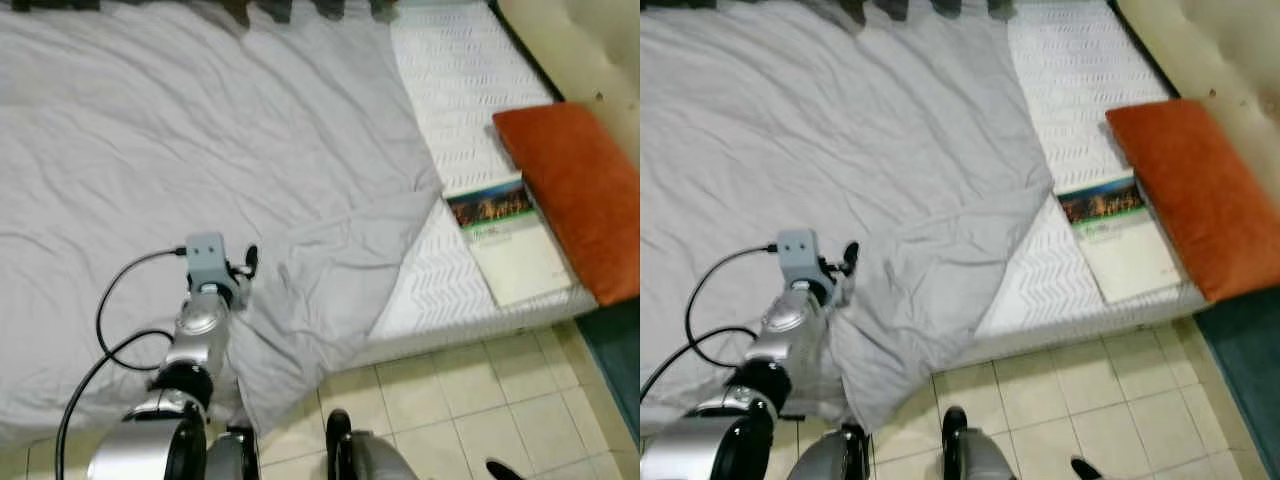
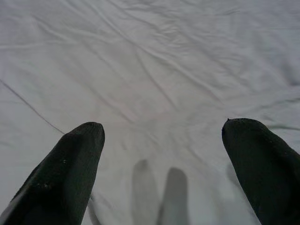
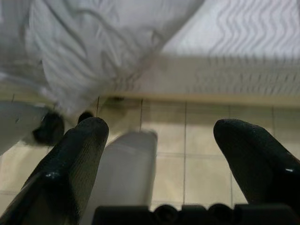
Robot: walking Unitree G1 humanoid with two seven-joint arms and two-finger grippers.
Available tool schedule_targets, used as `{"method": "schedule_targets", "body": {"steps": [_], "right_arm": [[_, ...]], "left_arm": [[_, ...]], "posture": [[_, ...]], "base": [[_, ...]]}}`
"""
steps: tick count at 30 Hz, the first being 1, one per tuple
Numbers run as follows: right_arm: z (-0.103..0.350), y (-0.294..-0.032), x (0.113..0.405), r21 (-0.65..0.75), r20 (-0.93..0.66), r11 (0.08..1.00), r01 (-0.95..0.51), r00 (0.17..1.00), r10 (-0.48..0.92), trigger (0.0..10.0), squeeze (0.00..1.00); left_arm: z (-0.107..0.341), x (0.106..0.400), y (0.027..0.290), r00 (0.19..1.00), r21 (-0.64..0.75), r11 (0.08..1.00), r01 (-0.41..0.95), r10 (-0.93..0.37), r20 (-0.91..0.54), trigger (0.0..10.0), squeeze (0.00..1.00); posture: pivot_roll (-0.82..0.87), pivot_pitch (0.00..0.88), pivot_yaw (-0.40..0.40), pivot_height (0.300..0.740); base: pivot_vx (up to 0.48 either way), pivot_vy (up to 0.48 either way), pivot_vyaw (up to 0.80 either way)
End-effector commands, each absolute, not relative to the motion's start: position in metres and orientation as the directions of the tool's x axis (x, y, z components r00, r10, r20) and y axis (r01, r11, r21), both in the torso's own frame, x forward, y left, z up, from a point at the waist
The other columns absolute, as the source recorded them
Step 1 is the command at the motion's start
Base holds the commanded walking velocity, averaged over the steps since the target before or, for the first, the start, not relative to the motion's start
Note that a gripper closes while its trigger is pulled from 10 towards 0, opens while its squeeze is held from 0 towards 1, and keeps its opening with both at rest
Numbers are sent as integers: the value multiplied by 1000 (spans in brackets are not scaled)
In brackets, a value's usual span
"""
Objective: Clean up the room
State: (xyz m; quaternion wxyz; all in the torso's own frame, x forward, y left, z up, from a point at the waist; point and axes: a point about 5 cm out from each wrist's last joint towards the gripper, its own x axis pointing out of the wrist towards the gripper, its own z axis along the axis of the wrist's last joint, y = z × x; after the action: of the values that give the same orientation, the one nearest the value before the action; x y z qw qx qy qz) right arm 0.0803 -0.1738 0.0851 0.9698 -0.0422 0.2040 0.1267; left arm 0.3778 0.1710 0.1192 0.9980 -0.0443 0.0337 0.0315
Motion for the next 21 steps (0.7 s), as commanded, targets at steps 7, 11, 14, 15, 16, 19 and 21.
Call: {"method": "schedule_targets", "body": {"steps": [7, 11, 14, 15, 16, 19, 21], "right_arm": [[93, -166, 54, -20, -482, 971, -239, 853, 201, 10000, 0], [98, -162, 45, -10, -497, 971, -237, 844, 201, 10000, 0], [103, -162, 35, -12, -513, 974, -225, 838, 187, 10000, 0], [105, -164, 26, -18, -537, 978, -209, 827, 167, 10000, 0], [105, -164, 23, -16, -547, 978, -209, 820, 166, 10000, 0], [105, -162, 19, -14, -557, 976, -215, 813, 171, 10000, 0], [103, -163, 20, -17, -558, 977, -215, 812, 169, 10000, 0]], "left_arm": [[89, 368, 170, 972, -225, 967, -122, 71, -223, 10000, 0], [83, 366, 170, 964, -300, 942, -148, 69, -259, 10000, 0], [80, 365, 167, 958, -350, 924, -152, 50, -283, 10000, 0], [76, 364, 163, 946, -332, 931, -152, 40, -321, 10000, 0], [71, 362, 164, 936, -316, 933, -172, 55, -348, 7686, 0], [66, 358, 168, 924, -301, 932, -203, 81, -375, 0, 0], [62, 355, 170, 922, -272, 944, -185, 71, -381, 0, 0]], "posture": [[-369, 657, -135, 740], [-402, 654, -140, 740], [-448, 664, -154, 740], [-456, 668, -159, 740], [-459, 670, -159, 740], [-456, 670, -155, 740], [-444, 650, -147, 740]], "base": [[0, 0, 0], [0, 0, 0], [0, 0, 0], [0, 0, 0], [0, 0, 0], [0, 0, 0], [0, 0, 0]]}}
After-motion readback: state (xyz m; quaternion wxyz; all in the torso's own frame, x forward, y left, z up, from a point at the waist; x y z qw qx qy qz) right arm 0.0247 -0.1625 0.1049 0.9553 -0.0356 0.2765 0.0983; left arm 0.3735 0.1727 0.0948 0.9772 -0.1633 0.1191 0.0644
